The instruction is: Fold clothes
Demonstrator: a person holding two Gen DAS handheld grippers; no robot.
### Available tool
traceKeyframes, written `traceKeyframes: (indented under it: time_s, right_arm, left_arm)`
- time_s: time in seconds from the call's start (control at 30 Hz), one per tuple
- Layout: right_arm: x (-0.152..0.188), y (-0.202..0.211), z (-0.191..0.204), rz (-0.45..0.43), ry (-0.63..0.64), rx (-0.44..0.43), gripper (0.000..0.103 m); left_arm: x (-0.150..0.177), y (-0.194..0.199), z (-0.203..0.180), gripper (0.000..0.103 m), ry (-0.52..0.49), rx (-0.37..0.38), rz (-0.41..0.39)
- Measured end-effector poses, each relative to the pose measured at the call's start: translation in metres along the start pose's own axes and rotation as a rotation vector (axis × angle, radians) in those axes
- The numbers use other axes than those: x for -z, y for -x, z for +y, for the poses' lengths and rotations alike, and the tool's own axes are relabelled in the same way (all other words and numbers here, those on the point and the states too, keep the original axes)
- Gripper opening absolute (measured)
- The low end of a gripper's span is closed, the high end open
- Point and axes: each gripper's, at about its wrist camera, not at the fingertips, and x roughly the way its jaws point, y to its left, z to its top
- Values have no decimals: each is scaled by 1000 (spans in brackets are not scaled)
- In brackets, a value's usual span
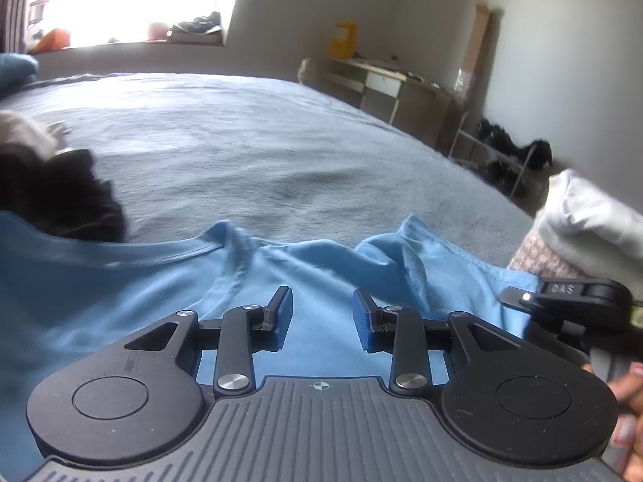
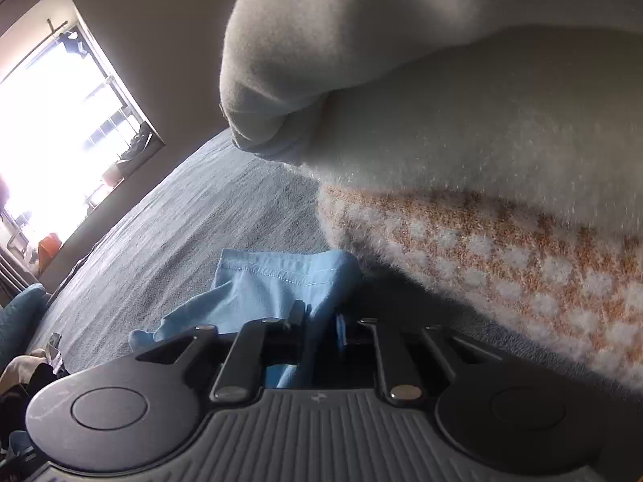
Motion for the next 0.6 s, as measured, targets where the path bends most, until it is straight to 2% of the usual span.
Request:
traceKeyframes:
  time_s: [0.07, 0.27, 0.33, 0.47, 0.57, 0.6]
  right_arm:
    - [4, 1, -3, -20, 15, -23, 5]
    - [7, 12, -6, -98, 59, -100, 4]
    - [8, 18, -5, -125, 79, -122, 4]
    - [6, 25, -6, -156, 102, -151, 4]
    - [2, 29, -7, -155, 107, -168, 4]
    - [1, 30, -6, -158, 118, -176, 4]
  left_arm:
    - [-5, -18, -8, 33, -36, -12, 18]
    - [-18, -63, -17, 33, -125, -92, 71]
    - [-20, -78, -19, 33, -118, -138, 104]
    - [-18, -86, -22, 35, -81, -183, 106]
    - [-22, -74, -15, 35, -49, -170, 112]
    - [-24, -66, -7, 35, -11, -162, 119]
